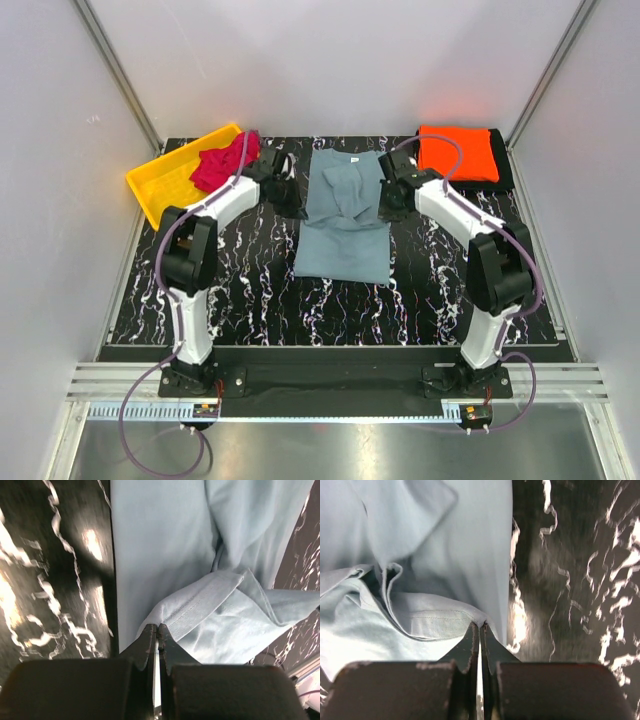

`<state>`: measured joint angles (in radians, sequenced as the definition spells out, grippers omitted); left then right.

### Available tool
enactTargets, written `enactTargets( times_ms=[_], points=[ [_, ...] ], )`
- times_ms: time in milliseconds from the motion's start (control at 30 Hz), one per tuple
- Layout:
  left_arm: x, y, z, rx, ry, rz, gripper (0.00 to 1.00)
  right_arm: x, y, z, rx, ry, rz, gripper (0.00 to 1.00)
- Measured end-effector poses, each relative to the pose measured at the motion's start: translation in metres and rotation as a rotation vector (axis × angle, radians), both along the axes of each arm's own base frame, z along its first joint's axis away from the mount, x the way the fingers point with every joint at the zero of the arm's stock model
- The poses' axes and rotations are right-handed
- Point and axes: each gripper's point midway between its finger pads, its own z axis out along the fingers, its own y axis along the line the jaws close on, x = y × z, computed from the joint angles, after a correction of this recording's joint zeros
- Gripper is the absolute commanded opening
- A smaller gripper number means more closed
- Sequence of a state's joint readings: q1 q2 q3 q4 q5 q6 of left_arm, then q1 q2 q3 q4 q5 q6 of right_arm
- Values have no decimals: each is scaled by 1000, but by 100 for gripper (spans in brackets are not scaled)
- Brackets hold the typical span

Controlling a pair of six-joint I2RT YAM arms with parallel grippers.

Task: Fold and stack the t-shirts
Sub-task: Fold the tshirt

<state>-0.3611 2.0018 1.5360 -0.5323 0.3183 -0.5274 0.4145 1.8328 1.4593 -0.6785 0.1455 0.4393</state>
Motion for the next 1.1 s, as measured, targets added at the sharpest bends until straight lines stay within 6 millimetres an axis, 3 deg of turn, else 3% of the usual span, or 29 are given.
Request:
enactTargets(
  times_ms=[133, 300, 500, 567, 600, 700, 733, 900, 1000, 1100],
  points=[
    [23, 0, 8, -35, -22, -1, 0, 20, -8, 1, 24, -7, -6, 0],
    [37, 2, 14, -65, -32, 3, 0, 37, -15, 4, 61, -11, -5, 0],
    [63, 0, 3, -101, -22, 13, 6, 60, -12, 0, 98, -10, 6, 2],
    [70, 2, -10, -106, 0, 22, 13, 68, -14, -6, 108, -2, 4, 8],
    [73, 3, -17, -108, 10, 27, 28, 72, -16, -10, 111, 5, 1, 10],
    [79, 7, -33, -110, 44, 48, 32, 82, -22, -22, 120, 30, -13, 19],
    [81, 8, -36, -110, 47, 51, 33, 87, -24, -24, 122, 35, -20, 33],
    [92, 13, -24, -101, -2, 50, 35, 111, -32, -15, 138, 15, -39, 44],
    [82, 21, -13, -67, -25, 57, 41, 110, -34, -7, 155, 10, -37, 44],
    [45, 28, 1, -43, -20, 51, 47, 84, -32, -13, 182, 64, -20, 45]
  ],
)
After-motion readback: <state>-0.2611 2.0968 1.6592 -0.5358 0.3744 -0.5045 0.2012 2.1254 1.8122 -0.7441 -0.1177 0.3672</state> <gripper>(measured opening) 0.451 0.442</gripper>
